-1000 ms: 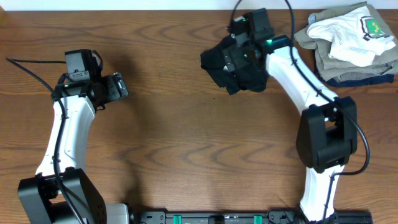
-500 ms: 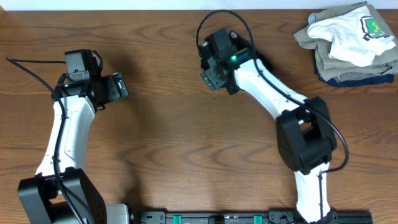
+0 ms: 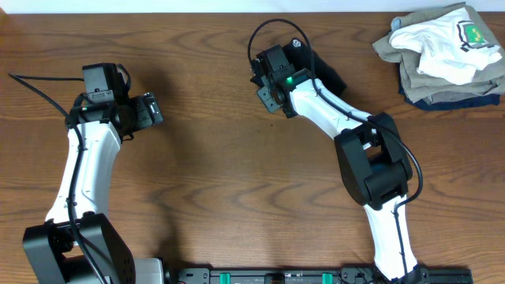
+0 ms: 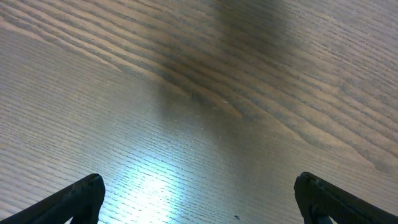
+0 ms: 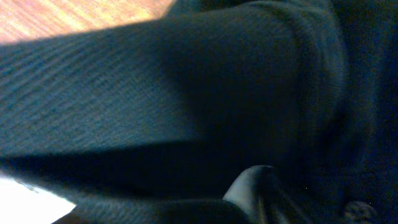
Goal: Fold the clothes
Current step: 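Lift the shirt with the right gripper and carry it to the clothes stack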
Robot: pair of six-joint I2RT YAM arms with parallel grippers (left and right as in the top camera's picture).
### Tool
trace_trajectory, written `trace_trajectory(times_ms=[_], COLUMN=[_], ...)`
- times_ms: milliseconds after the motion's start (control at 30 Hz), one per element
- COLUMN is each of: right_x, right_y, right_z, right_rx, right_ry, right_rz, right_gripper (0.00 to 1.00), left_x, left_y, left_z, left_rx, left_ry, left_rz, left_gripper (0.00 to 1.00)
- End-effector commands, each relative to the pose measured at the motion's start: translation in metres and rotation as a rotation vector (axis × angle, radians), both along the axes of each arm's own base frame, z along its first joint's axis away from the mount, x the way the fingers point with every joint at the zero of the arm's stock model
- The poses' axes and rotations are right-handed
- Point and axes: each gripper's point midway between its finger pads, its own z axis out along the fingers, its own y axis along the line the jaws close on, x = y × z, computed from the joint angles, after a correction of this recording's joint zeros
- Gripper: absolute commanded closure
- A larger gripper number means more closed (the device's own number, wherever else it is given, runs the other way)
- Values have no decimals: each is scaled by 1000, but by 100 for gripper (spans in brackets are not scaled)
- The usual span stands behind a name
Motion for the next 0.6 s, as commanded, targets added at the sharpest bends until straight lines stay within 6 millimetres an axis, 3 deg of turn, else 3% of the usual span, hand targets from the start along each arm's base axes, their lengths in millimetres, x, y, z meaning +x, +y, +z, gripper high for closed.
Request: trace_trajectory(times_ms=[0,300,367,433,567], right_x=[-12,-8,-7,-7,-4], right_y=[3,-13,-13,-13,-17], right_z=[-30,-28,-22,-7,55], right_rx=[6,-56,-51,-41,-6], right_ry=[69,42,35,27,-22], right_rz=[-23,-86,-86,-96,-109], right_gripper=[55,99,99,99,99], left_x=[-4,-4,-4,-4,-4], left_y=[2,2,2,2,2], left_z=[-7,-7,-7,-7,-7], left_rx=[-8,-8,-8,-8,-8], left_ry=[21,21,21,21,21], left_rz=[17,17,17,17,17], left_gripper=[2,2,2,2,2])
